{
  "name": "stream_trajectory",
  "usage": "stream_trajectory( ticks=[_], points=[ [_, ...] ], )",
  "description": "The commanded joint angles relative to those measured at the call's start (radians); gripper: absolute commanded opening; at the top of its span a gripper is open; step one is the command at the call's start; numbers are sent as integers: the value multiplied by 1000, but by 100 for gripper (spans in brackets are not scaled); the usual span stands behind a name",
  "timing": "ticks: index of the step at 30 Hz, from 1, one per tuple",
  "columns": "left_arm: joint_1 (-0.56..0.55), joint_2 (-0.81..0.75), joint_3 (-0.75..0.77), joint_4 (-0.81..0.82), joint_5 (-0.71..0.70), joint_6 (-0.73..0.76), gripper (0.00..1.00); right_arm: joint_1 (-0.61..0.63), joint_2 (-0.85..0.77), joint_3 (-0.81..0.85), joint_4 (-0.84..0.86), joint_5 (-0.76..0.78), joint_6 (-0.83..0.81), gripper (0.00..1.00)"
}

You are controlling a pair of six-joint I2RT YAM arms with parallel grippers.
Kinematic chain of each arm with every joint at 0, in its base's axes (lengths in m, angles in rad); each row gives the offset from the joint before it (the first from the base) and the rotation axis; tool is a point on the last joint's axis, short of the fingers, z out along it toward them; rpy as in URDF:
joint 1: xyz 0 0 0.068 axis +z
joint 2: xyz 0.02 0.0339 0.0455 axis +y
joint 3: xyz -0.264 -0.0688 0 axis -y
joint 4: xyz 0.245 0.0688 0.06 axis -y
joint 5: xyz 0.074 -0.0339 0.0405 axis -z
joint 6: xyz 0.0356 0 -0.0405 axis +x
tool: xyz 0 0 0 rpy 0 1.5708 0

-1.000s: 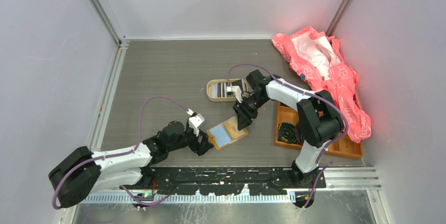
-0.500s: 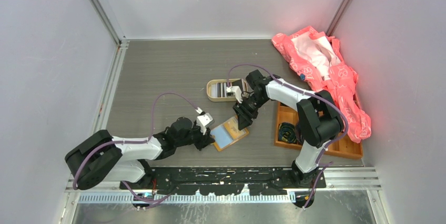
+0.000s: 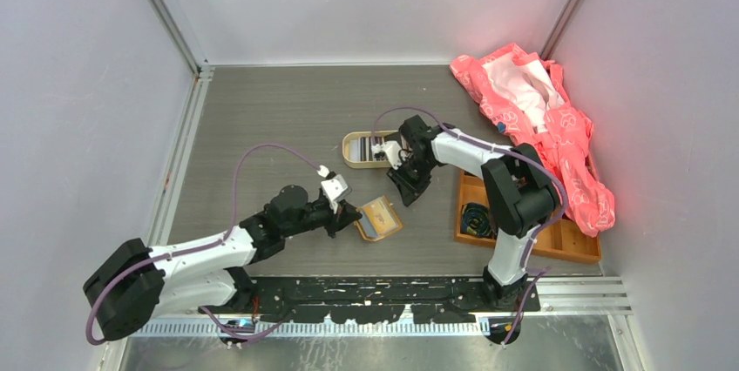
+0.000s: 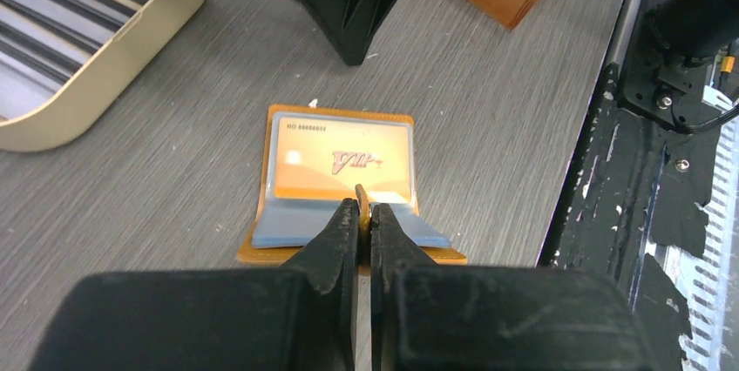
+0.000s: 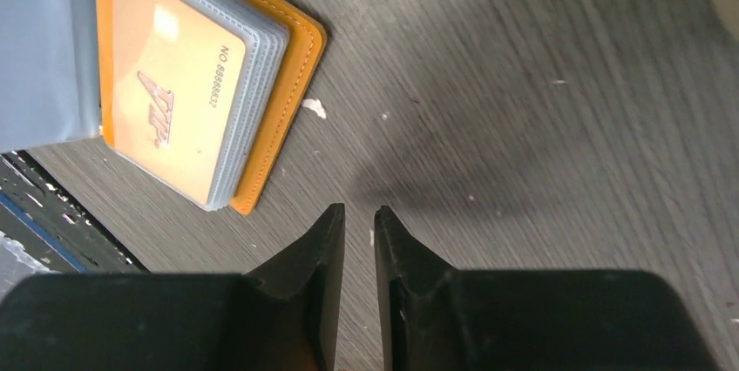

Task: Put the credit cards into the card holder
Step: Close the card holder at the center of the board.

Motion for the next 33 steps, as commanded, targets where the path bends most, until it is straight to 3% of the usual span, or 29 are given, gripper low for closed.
stream_trajectory(
  ticks=[1, 5, 9, 20, 27, 30, 33],
  points=[
    [-2, 20, 63, 64, 46, 38, 0, 40, 32, 59, -1, 31, 89, 24],
    [-1, 119, 125, 111, 82, 49, 0, 40, 94, 115, -60, -123, 180, 22],
    [-2, 257, 180, 199, 125, 25, 0, 39, 110, 106, -38, -128, 224, 20],
    [-1, 606, 197, 692, 195, -176, 0, 30, 168, 137, -70, -223, 271, 19],
    [-1, 812, 155, 1003, 172, -277, 0, -103, 105, 144, -80, -218, 260, 18],
    [-2, 866, 160, 1019, 164, -297, 0, -151, 60, 129, -67, -249, 249, 18],
    [-1, 893, 161, 1018, 144, -313, 14, -165, 15, 115, -46, -269, 245, 18]
  ],
)
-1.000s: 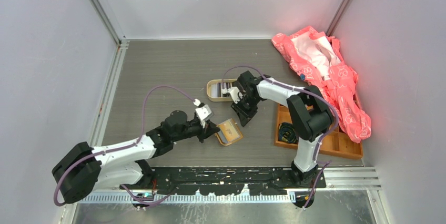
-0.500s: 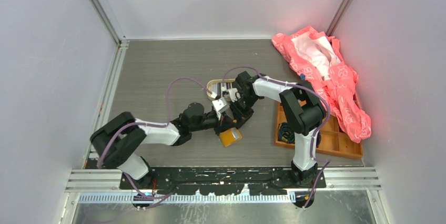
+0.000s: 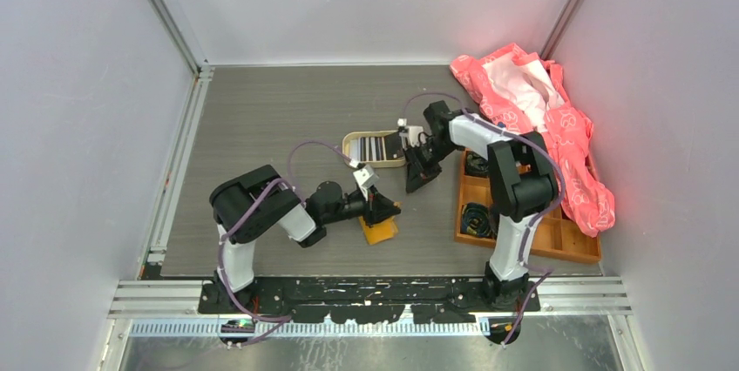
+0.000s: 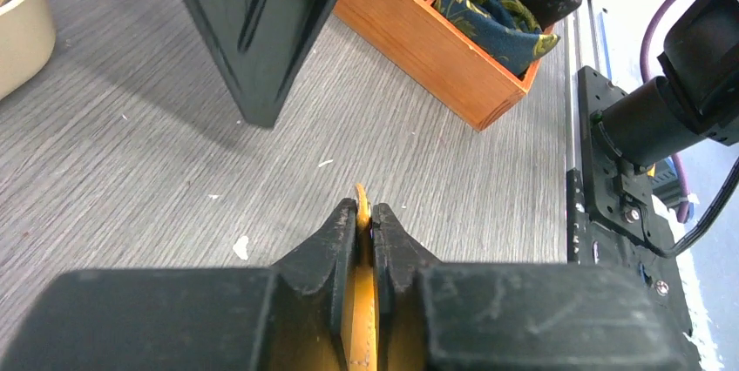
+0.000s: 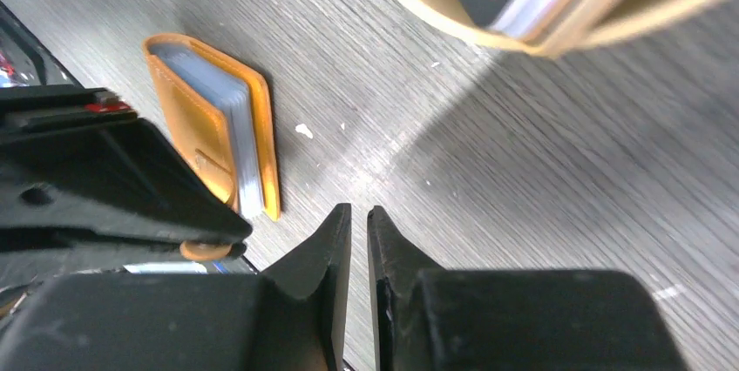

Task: Put the credit cards into the card holder
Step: Close the card holder at the center of the board.

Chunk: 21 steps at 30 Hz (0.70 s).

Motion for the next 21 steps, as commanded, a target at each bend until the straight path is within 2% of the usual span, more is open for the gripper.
stream_trajectory(
  ticks=[1, 5, 10, 14, 21],
  points=[
    [-2, 30, -12, 125, -35, -40, 19, -9, -129, -3, 24, -69, -10, 18],
    [-3, -1, -25, 96, -78, -70, 41, -9, -154, -8, 31, -82, -17, 19],
    [-20, -131, -18, -57, -76, -74, 54, -9, -209, -30, 60, -135, -30, 18],
    [-22, -297, -29, -183, -85, -91, 58, -8, -318, -113, 173, -216, -47, 18],
    [-15, -575, 6, -697, -104, -40, 59, 50, -466, -248, 229, -344, -276, 19]
  ],
)
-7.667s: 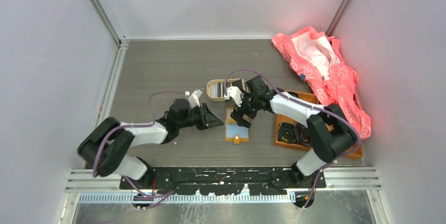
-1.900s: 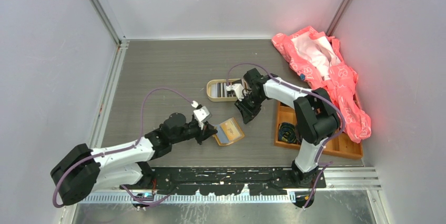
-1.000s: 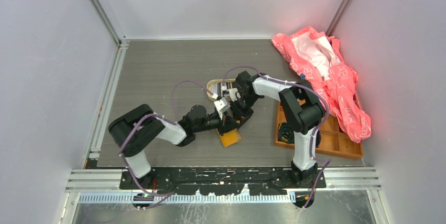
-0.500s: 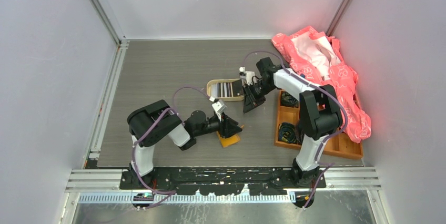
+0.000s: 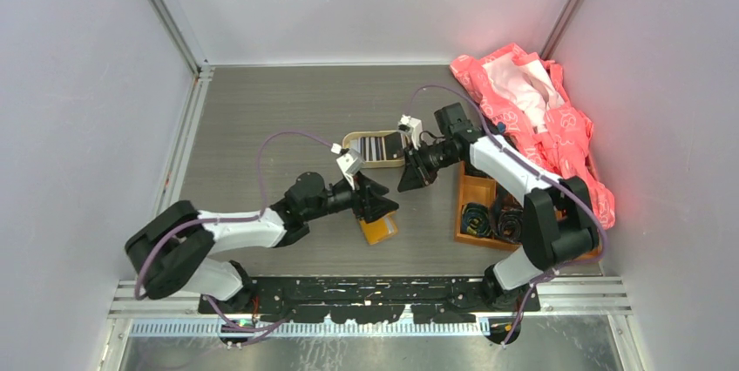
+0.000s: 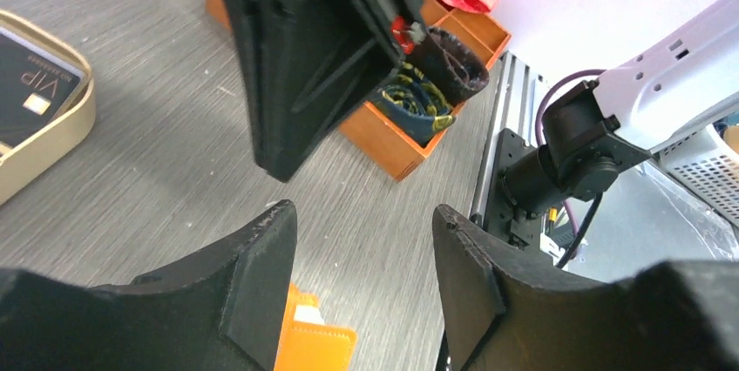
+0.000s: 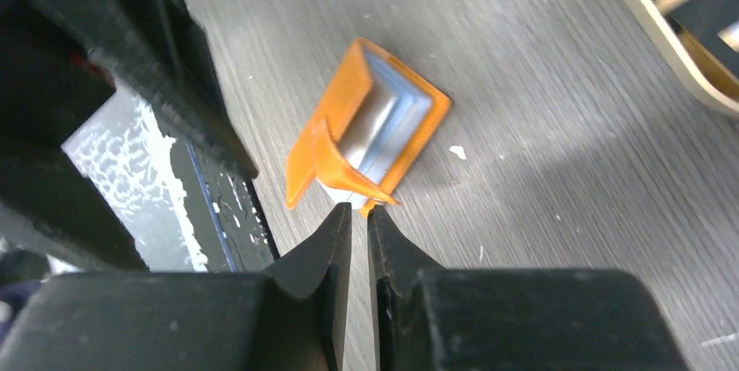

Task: Put the credit cards into the card holder
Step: Close the card holder at the center of the board.

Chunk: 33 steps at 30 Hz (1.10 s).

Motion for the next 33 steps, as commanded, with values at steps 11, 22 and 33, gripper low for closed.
stream_trajectory(
  ticks=[11, 22, 33],
  points=[
    [28, -247, -182, -450, -203, -136, 58, 305, -227, -200, 293, 164, -270, 18],
    [53, -68, -253, -222, -244, -354, 58, 410, -83, -151, 242, 482, -329, 17],
    [60, 160, -223, -131, -242, -598, 62, 410, 43, -100, 168, 578, -339, 16]
  ],
)
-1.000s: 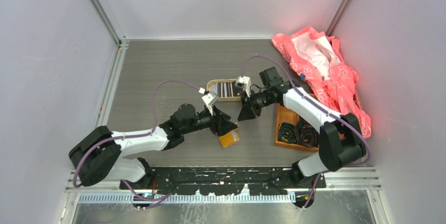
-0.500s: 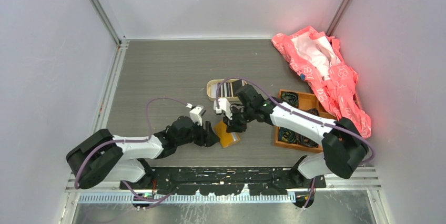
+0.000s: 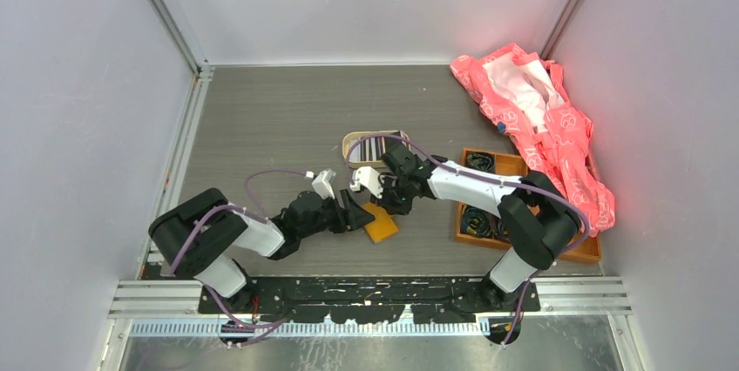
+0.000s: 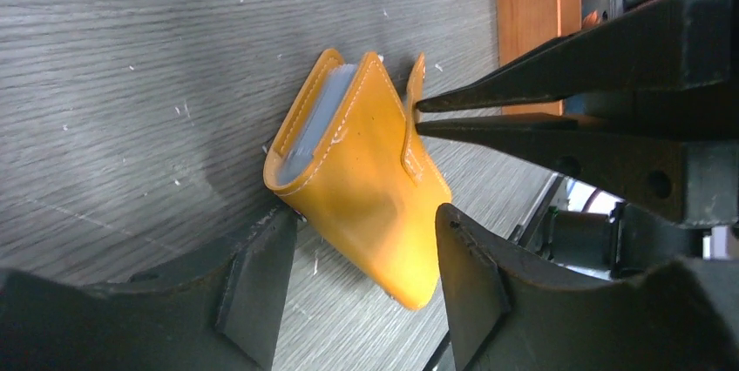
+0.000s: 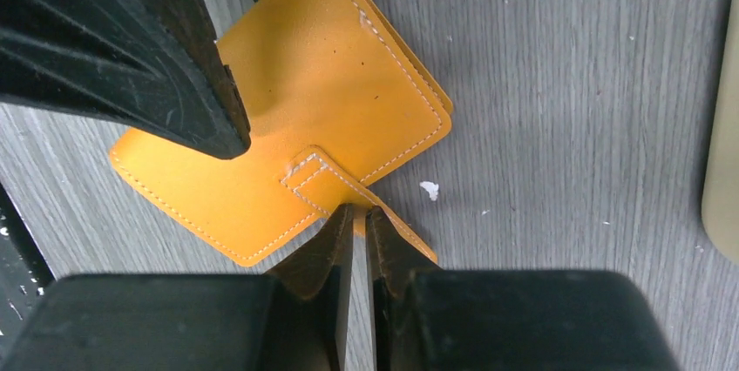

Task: Put the credit cards into the card holder
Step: Close the card holder at the center of the board.

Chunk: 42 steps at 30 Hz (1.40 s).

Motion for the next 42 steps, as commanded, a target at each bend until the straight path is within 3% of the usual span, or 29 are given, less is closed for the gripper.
stream_trajectory(
  ticks=[1, 8, 13, 18, 23, 27, 30, 33, 37, 42],
  points=[
    [4, 81, -3, -53, -27, -113, 62, -3, 27, 54, -32, 38, 1, 16],
    [3, 134, -14, 81, -31, -155, 60, -42, 75, 100, -92, -53, 61, 16],
    [-7, 195, 52, 93, 3, -154, 56, -53, 72, 107, -103, -104, 83, 16],
    [-11, 239, 72, 133, 9, -155, 35, -64, 77, 115, -114, -125, 94, 16],
    [-12, 235, 96, 126, 37, -131, 26, -84, 75, 123, -119, -163, 118, 16],
    [-13, 193, 107, 107, 66, -58, 4, -119, 69, 137, -125, -205, 152, 17],
    [-13, 100, 114, -6, 64, 68, 0, -167, 39, 163, -155, -255, 168, 20],
    [-34, -61, 140, -213, 10, 290, 0, -248, -45, 165, -171, -326, 168, 23],
    [-141, -319, 231, -568, -201, 686, 0, -372, -170, 137, -133, -441, 208, 26],
    [-298, -409, 317, -710, -425, 1135, 0, -460, -247, 90, -44, -466, 282, 27]
  ],
)
